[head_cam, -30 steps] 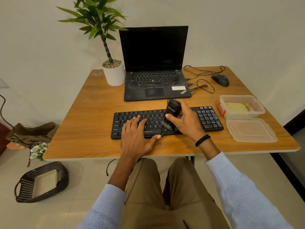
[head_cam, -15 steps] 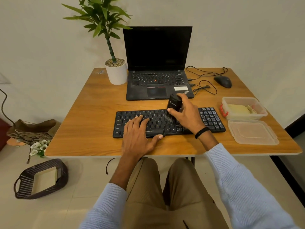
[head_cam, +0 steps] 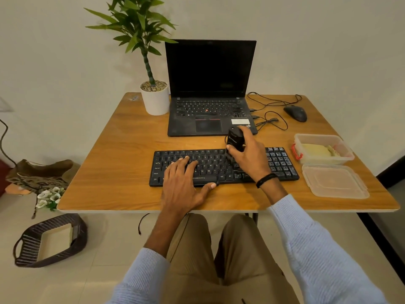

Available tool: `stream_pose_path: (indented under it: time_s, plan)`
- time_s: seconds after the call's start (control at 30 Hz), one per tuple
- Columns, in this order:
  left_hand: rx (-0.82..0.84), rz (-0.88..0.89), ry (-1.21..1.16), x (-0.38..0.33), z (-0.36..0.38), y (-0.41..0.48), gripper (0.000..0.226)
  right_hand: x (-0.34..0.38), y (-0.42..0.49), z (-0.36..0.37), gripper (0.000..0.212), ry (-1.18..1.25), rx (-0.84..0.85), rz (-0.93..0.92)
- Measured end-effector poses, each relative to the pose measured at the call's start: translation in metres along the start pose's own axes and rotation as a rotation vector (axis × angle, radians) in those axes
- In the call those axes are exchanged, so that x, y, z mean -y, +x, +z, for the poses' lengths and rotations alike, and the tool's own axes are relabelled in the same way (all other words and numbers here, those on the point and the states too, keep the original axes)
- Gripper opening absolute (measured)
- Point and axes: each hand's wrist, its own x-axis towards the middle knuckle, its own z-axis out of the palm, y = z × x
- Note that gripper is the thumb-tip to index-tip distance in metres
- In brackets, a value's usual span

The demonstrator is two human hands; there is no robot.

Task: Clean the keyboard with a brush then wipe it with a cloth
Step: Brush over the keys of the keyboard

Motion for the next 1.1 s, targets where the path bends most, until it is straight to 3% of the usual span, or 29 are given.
stream_pose_path:
  time_s: [0.13, 0.27, 0.43, 0.57, 0.7, 0.83, 0.9, 1.0, 1.1]
  plan:
    - [-0.003, 0.0, -0.001, 0.0, 0.0, 0.0, 0.095, 0.005, -0.008, 0.006, 0.061, -0.017, 0.121, -0.065]
    - [-0.018, 0.004, -0.011, 0.001, 0.002, -0.001, 0.093, 0.004, -0.007, 0.006, 0.061, -0.004, -0.028, 0.001]
    - [0.0, -0.003, -0.015, 0.001, 0.001, 0.0, 0.096, 0.008, -0.006, 0.005, 0.059, 0.061, 0.227, -0.064]
    - [-0.002, -0.008, -0.009, 0.001, 0.001, 0.0, 0.095, -0.001, 0.005, 0.002, 0.062, 0.017, 0.024, -0.009]
    - [0.0, -0.001, -0.015, 0.001, 0.001, 0.0, 0.097, -0.004, 0.009, 0.003, 0.061, 0.104, 0.282, -0.009]
    - [0.01, -0.009, -0.013, 0.001, 0.0, -0.001, 0.097, -0.005, 0.018, 0.003, 0.06, -0.021, -0.002, -0.013]
    - [0.014, -0.012, -0.019, 0.001, 0.0, 0.0, 0.098, -0.005, 0.024, 0.004, 0.06, 0.057, 0.021, -0.021]
    - [0.012, -0.006, -0.016, 0.001, 0.0, 0.001, 0.098, -0.007, 0.03, 0.01, 0.061, 0.055, 0.19, -0.027]
    - [0.012, -0.004, -0.011, 0.002, 0.0, 0.0, 0.097, -0.005, 0.036, 0.013, 0.062, -0.036, 0.017, -0.011]
